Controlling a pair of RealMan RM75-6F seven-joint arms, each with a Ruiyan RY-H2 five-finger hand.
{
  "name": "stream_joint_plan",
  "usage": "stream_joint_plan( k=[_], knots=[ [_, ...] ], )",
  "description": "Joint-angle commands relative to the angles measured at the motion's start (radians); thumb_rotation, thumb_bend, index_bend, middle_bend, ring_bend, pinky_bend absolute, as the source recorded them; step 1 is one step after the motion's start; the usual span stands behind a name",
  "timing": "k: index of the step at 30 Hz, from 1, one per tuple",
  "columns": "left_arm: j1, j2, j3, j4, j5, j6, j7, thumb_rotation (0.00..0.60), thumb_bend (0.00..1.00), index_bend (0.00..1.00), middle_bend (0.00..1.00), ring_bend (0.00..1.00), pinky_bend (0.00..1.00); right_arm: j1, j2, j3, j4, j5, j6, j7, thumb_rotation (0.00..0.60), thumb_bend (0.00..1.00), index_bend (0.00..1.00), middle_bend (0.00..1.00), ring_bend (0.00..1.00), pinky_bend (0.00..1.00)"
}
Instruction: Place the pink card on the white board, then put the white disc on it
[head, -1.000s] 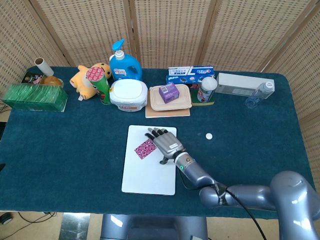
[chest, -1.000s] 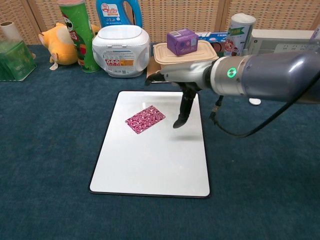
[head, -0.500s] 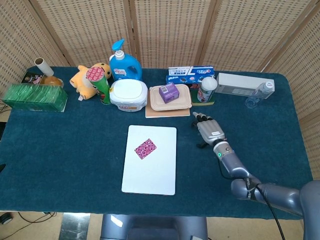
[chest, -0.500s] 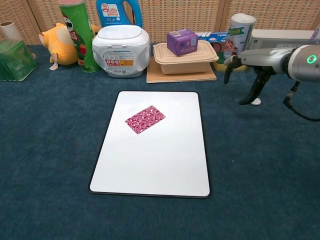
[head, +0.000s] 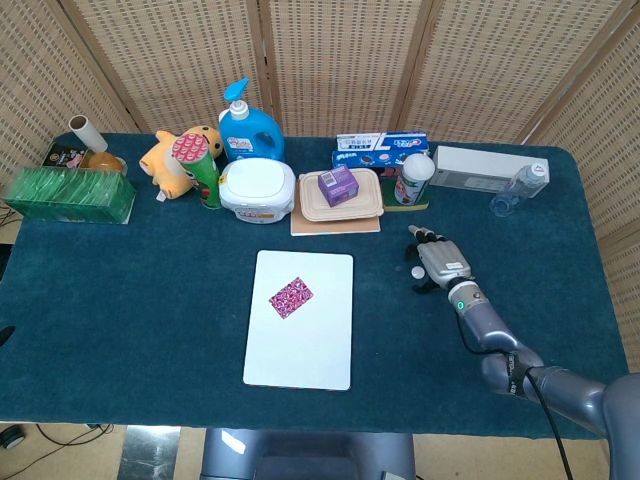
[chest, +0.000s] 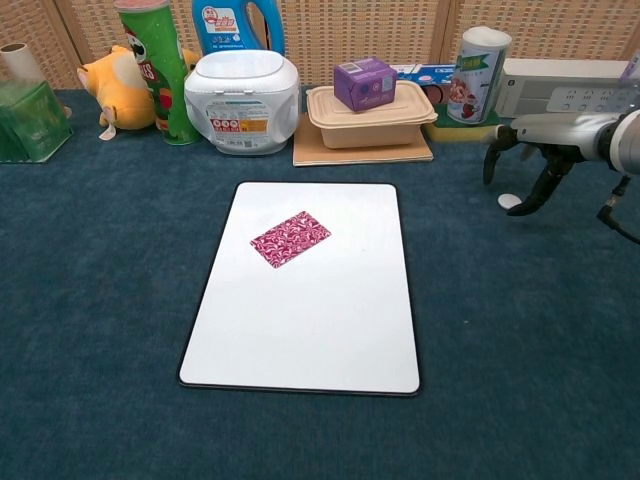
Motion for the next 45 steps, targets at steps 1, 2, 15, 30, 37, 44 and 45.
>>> stream_joint_plan(
  k=[1,2,15,30,37,44,45],
  knots=[
    [0.001,0.001,-0.001,0.003,-0.001,0.001,-0.009,0.6,0.1,0.0,0.0,0.0,0.0,-0.009,-0.011,0.009,0.025,-0.025,-0.004,0.025,0.6,0.28,0.37,0.04,0.01,0.16],
    [0.002,0.002,-0.002,0.006,-0.003,0.001,-0.013,0.6,0.1,0.0,0.0,0.0,0.0,-0.012,-0.014,0.012,0.033,-0.03,-0.008,0.035,0.6,0.28,0.37,0.04,0.01,0.16],
    [-0.005,-0.001,-0.003,0.0,-0.009,-0.009,0.007,0.6,0.1,0.0,0.0,0.0,0.0,-0.032,-0.054,0.029,0.129,-0.088,-0.052,0.117,0.6,0.29,0.39,0.04,0.01,0.16],
    [-0.01,-0.005,-0.002,-0.006,-0.014,-0.014,0.028,0.6,0.1,0.0,0.0,0.0,0.0,-0.043,-0.088,0.047,0.204,-0.166,-0.073,0.203,0.6,0.29,0.41,0.04,0.01,0.16],
    [-0.01,-0.003,-0.002,-0.004,-0.013,-0.015,0.024,0.6,0.1,0.0,0.0,0.0,0.0,-0.041,-0.1,0.056,0.219,-0.171,-0.082,0.202,0.6,0.29,0.44,0.05,0.01,0.16],
    [-0.009,-0.001,-0.001,0.0,-0.012,-0.016,0.015,0.6,0.1,0.0,0.0,0.0,0.0,-0.044,-0.11,0.064,0.234,-0.161,-0.093,0.197,0.6,0.31,0.49,0.05,0.02,0.16],
    [-0.009,-0.001,-0.001,0.0,-0.012,-0.016,0.014,0.6,0.1,0.0,0.0,0.0,0.0,-0.045,-0.111,0.065,0.235,-0.16,-0.094,0.197,0.6,0.31,0.5,0.05,0.02,0.16]
  ],
)
